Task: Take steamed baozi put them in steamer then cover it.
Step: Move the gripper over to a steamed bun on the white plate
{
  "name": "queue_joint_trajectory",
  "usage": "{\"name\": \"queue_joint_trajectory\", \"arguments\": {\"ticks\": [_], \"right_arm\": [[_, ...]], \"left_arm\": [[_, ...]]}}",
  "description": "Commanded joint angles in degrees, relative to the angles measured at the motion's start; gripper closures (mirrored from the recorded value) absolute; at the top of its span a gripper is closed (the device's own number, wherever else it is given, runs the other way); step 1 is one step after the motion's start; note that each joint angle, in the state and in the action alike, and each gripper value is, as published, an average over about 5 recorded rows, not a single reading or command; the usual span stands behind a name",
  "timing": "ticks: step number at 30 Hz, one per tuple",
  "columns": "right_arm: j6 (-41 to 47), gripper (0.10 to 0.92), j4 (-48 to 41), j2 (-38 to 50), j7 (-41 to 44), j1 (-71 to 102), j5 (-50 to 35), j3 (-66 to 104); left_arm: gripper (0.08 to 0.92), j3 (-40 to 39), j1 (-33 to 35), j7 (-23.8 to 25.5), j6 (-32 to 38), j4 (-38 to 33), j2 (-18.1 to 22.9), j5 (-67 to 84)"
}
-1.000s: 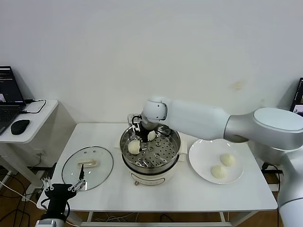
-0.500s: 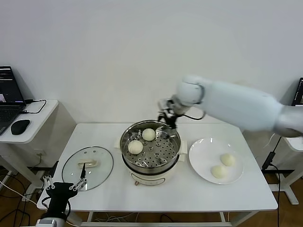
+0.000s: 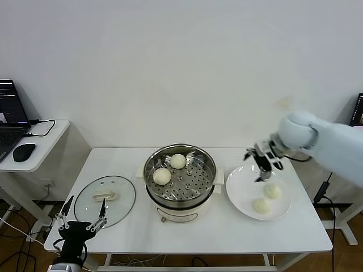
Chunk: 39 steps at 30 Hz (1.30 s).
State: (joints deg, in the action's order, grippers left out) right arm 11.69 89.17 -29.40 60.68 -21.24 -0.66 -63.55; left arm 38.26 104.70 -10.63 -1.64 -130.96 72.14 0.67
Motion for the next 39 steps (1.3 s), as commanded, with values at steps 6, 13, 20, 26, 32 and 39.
{"name": "queue_joint_trajectory", "arguments": {"ticks": [6,13,20,26,32,39], "right_arm": [[-0.92,0.203,-1.18,6.09,-2.89,20.43,7.98,11.56],[0.08,0.203,-2.25,4.04,-4.10,24.36,8.74,13.43],[1.59,0.203,-4.99,1.26,-6.61,27.19,8.85,15.42],[3.35,0.203,-6.64,-1.19,-8.15,28.73,8.76,16.47],[3.93,0.203,-9.18,-4.07,-8.89,29.12,8.47,17.06],[4.35,0.204,-11.22,-6.35,-8.61,28.87,8.17,16.88]], "left_arm": [[0.177,0.55,0.77,0.00,-0.03,0.15,0.14,-0.30],[0.177,1.17,1.30,0.03,-0.03,0.03,0.32,-0.32],[0.177,1.46,1.33,0.04,0.04,0.37,0.36,-0.27],[0.177,1.52,1.09,0.04,0.05,0.61,0.21,-0.27],[0.177,1.58,0.87,0.05,0.06,0.96,0.12,-0.27],[0.177,1.46,0.54,0.02,0.07,1.43,0.29,-0.28]]}}
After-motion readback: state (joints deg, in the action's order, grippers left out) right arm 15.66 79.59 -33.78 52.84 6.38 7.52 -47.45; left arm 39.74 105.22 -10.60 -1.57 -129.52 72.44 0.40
